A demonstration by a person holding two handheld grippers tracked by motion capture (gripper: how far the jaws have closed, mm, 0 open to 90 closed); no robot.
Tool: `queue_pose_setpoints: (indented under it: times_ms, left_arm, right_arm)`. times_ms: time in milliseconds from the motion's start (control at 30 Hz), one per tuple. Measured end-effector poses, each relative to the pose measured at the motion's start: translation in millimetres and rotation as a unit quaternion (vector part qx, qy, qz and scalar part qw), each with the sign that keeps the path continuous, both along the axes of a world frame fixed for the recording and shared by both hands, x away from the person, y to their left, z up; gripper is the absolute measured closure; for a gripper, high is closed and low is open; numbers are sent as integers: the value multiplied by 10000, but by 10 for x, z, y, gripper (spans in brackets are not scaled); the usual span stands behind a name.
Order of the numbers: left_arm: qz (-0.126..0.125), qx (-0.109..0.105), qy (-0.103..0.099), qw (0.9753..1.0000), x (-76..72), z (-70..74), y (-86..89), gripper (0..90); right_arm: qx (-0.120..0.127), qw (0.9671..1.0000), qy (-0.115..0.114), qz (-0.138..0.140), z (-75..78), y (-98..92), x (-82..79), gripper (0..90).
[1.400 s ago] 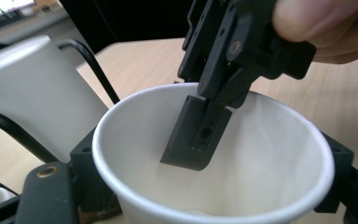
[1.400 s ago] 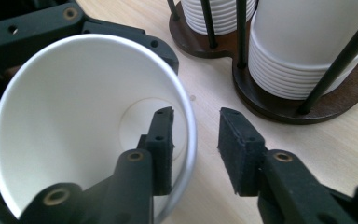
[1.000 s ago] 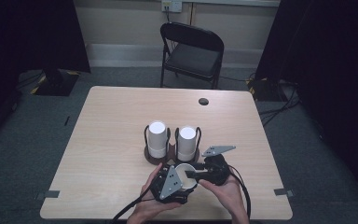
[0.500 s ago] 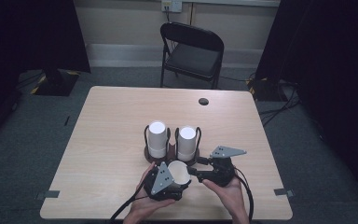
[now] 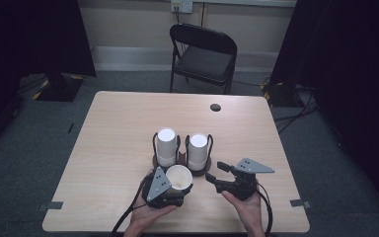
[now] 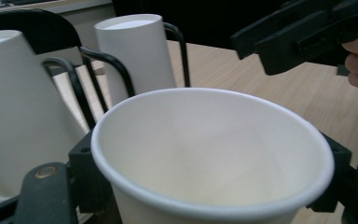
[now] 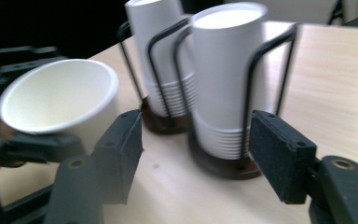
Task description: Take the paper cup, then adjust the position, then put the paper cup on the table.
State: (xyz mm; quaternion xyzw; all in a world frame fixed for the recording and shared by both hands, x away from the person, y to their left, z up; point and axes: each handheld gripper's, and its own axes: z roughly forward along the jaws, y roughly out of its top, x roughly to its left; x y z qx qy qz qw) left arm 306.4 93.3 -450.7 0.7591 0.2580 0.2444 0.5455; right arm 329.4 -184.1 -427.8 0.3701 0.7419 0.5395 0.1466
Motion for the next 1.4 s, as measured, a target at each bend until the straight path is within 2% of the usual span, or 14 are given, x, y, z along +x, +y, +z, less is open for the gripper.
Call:
queue_pose_setpoints:
  times_ms: [100,267,400,467,633,733,833,867,1000,1100,1167,1267,1367,1400]
  left_arm:
    - [111,-117,27,9999,12,13,90,218]
    - [311,-199,0,9993,17,36,234,218]
    - [441,-216,-14,9988,39,57,335,217]
    - [460,-307,19,9985,51,66,379,217]
    - [632,-290,-19,9976,77,105,501,217]
    - [797,-314,-45,9963,111,135,595,217]
    - [905,-383,-17,9952,167,164,686,217]
    - [978,-340,-52,9946,187,172,714,217]
    - [1284,-466,-54,9906,268,189,811,217]
    - [1501,-516,-85,9873,340,201,850,216]
    - [1688,-572,-85,9840,398,218,877,215]
    - [1803,-727,-28,9809,493,254,951,216]
    - [2037,-767,-3,9760,591,260,1021,215]
    - [2049,-780,-9,9757,613,261,1037,216]
  right_arm:
    - [97,9995,-99,-286,-51,-68,-5,301]
    - [295,9961,-277,-781,-138,-189,-45,276]
    - [292,9940,-357,-989,-197,-245,-75,227]
    - [227,9933,-436,-1048,-237,-281,-101,193]
    - [257,9891,-475,-1371,-314,-361,-126,198]
    - [147,9868,-519,-1525,-357,-400,-143,197]
    - [162,9870,-593,-1486,-412,-445,-155,180]
    - [149,9865,-620,-1507,-430,-451,-157,173]
    - [102,9825,-732,-1711,-493,-488,-152,170]
    - [2,9823,-709,-1732,-533,-495,-138,169]
    - [-52,9824,-709,-1729,-560,-485,-130,153]
    - [-52,9814,-751,-1764,-591,-483,-125,153]
    - [-39,9820,-777,-1722,-624,-478,-116,146]
    - [-84,9824,-804,-1686,-636,-471,-119,144]
